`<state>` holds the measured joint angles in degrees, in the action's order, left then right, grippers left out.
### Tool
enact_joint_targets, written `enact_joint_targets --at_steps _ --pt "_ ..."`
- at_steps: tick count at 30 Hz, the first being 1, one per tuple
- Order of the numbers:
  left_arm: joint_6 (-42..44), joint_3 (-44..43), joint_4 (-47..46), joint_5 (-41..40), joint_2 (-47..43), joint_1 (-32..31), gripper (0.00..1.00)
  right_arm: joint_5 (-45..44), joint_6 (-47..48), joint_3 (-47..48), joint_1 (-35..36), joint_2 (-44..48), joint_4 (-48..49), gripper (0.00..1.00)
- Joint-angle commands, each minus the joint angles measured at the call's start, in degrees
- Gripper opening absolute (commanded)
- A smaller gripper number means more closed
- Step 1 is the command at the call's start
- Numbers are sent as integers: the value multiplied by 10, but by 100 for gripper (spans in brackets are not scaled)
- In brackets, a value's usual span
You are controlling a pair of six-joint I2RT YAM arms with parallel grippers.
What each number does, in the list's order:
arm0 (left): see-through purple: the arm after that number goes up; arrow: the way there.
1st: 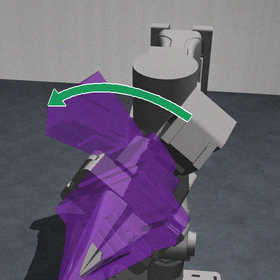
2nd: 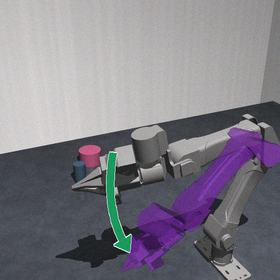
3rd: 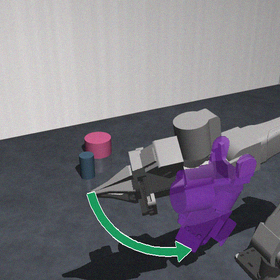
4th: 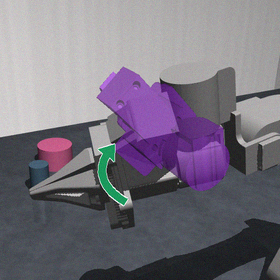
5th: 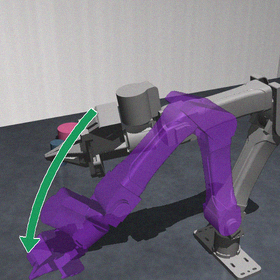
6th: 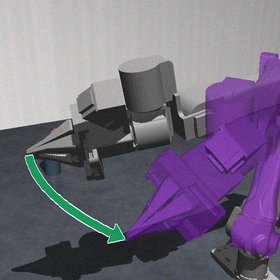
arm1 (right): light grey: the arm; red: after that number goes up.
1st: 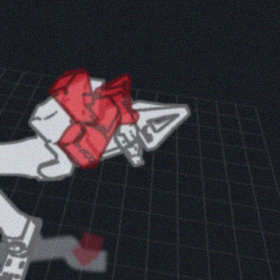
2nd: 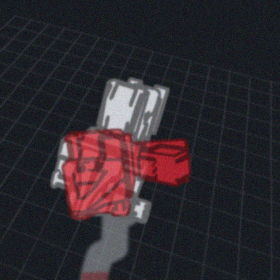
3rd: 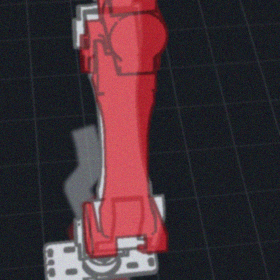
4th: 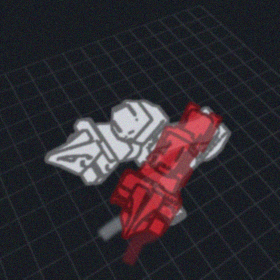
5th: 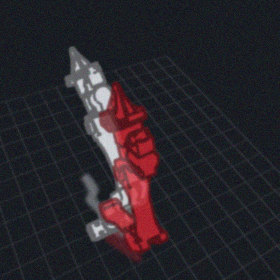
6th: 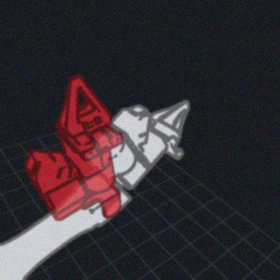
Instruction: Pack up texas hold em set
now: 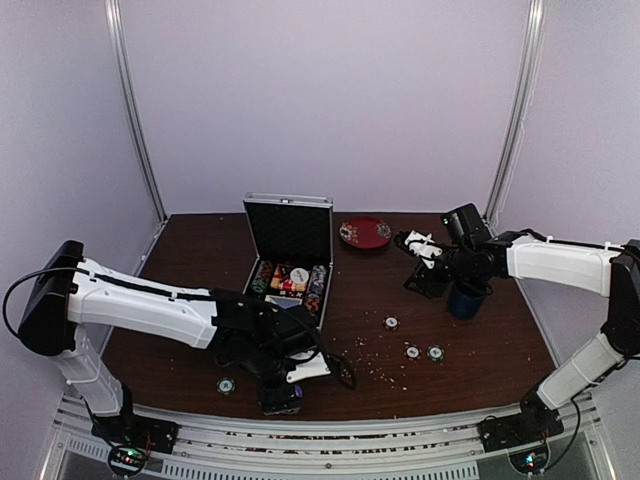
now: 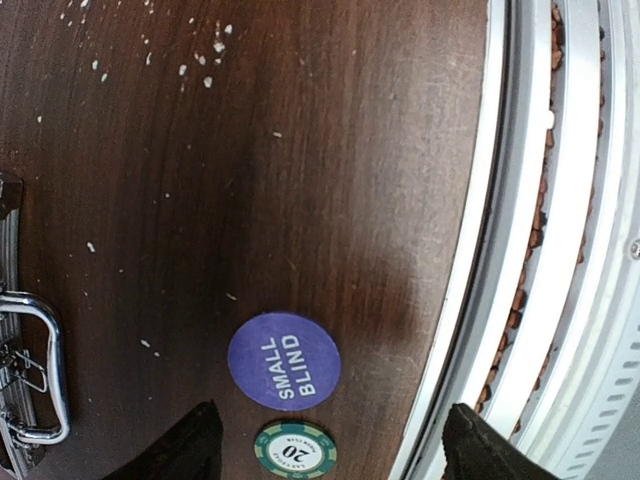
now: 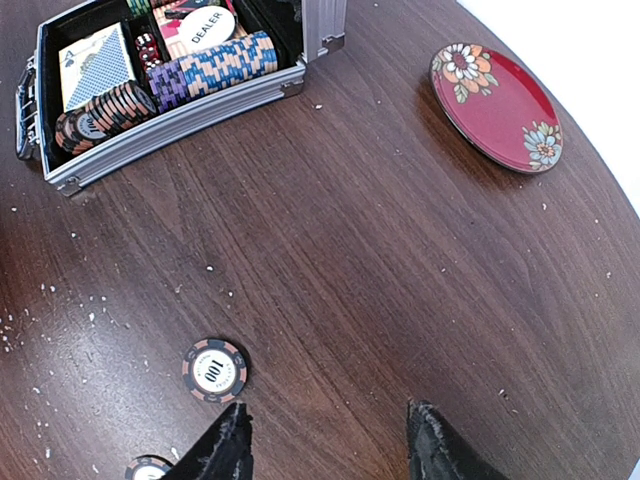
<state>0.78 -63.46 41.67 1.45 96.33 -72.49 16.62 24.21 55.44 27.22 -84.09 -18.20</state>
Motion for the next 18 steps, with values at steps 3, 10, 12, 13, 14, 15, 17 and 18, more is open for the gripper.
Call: enact_joint_targets --at_steps 3,10,12,13,14,15,17,18 --pt "6 -15 -3 -32 29 -1 77 -2 8 -6 -4 -11 -1 53" --pt "-2 -30 2 -46 59 0 77 3 12 -4 -4 -15 -5 53" --pt "-2 -33 0 -48 66 1 77 5 13 -3 -4 -17 -7 53" --pt "-3 -36 0 -48 70 2 75 6 14 -3 -4 -17 -8 53" --pt "-3 -39 0 -48 75 4 74 7 14 -3 -4 -17 -10 53" --pt "-2 -41 0 -48 79 7 73 8 15 -3 -4 -17 -10 53" --pt "-2 -43 0 -47 86 11 72 8 15 -3 -4 -16 -11 53" --pt "-2 -43 1 -47 89 13 71 8 16 -3 -4 -15 -11 53"
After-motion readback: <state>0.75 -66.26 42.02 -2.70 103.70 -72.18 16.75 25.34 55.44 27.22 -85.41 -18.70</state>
